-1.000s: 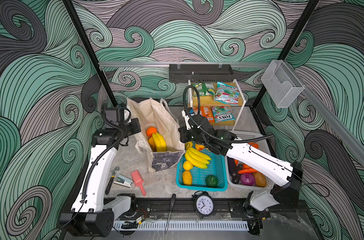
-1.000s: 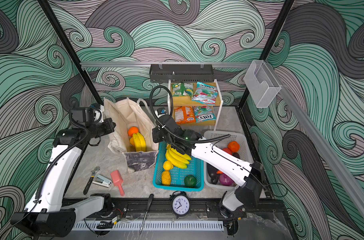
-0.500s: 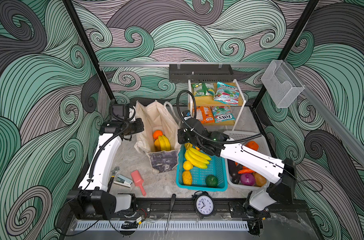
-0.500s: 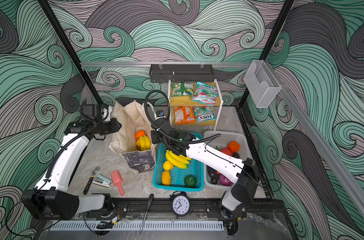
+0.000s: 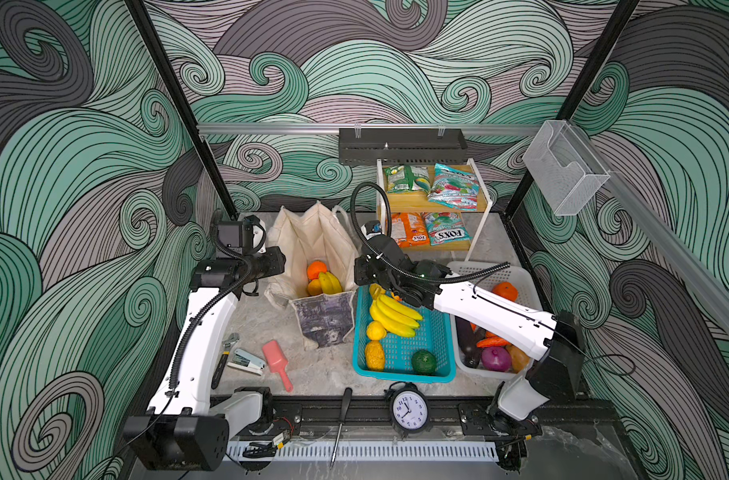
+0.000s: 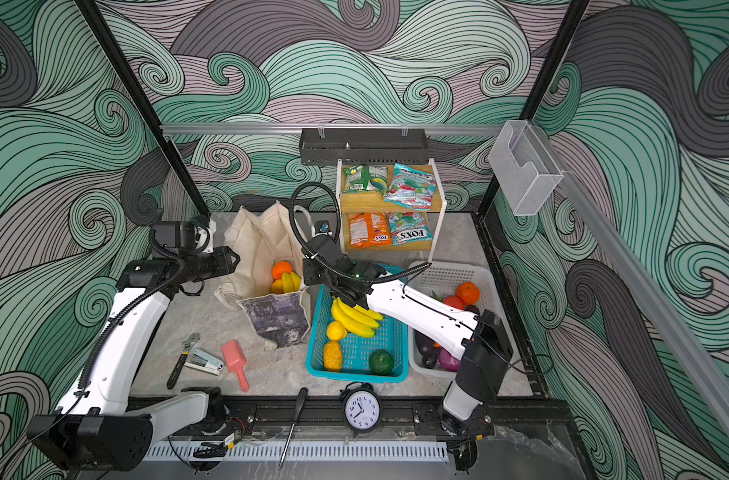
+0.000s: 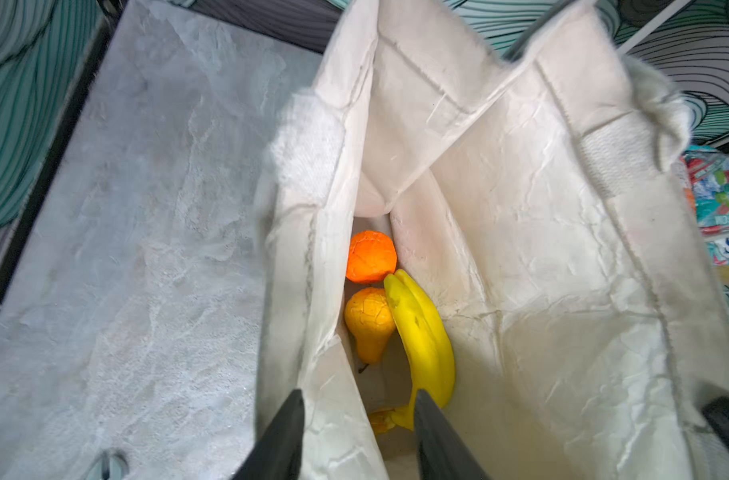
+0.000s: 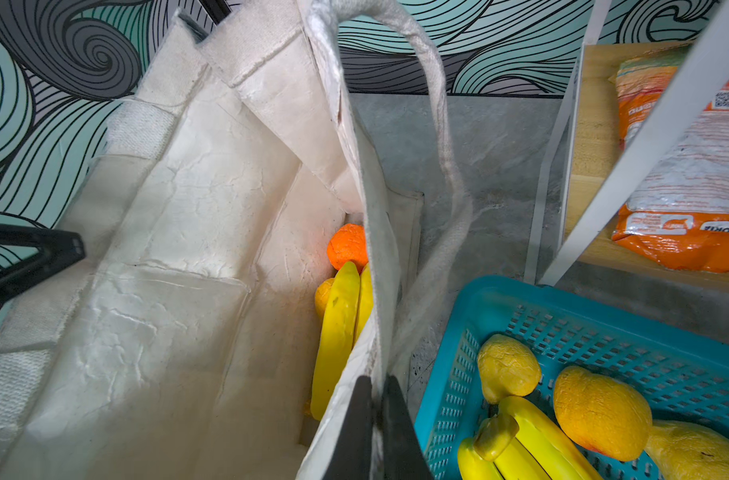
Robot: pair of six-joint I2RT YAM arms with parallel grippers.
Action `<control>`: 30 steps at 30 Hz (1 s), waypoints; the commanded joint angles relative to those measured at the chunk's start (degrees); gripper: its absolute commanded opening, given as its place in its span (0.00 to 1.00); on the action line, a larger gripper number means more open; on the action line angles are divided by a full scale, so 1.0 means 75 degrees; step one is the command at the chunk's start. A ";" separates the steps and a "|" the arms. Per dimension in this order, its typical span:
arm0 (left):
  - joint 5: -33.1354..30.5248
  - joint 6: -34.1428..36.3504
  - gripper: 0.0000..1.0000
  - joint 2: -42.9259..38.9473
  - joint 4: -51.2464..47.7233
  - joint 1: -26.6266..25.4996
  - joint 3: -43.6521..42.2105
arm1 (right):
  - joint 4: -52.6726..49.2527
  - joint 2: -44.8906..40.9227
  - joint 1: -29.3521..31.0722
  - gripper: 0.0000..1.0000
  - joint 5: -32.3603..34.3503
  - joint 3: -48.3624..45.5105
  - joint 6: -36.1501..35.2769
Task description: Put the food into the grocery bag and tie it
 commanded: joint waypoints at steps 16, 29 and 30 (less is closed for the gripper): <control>-0.1583 -0.0500 0.76 -0.1016 0.0662 0.0457 -0.0895 | 0.0670 -0.0311 -0.0178 0.00 -0.0277 -0.0500 -0.0080; 0.0643 -0.0783 0.00 -0.0686 0.1295 0.0654 -0.1305 | 0.0863 -0.0383 -0.0200 0.00 -0.0531 -0.0749 -0.0030; 0.0646 -0.0765 0.00 -0.0728 0.1279 0.0666 -0.1292 | 0.0863 -0.0383 -0.0203 0.00 -0.0546 -0.0750 -0.0043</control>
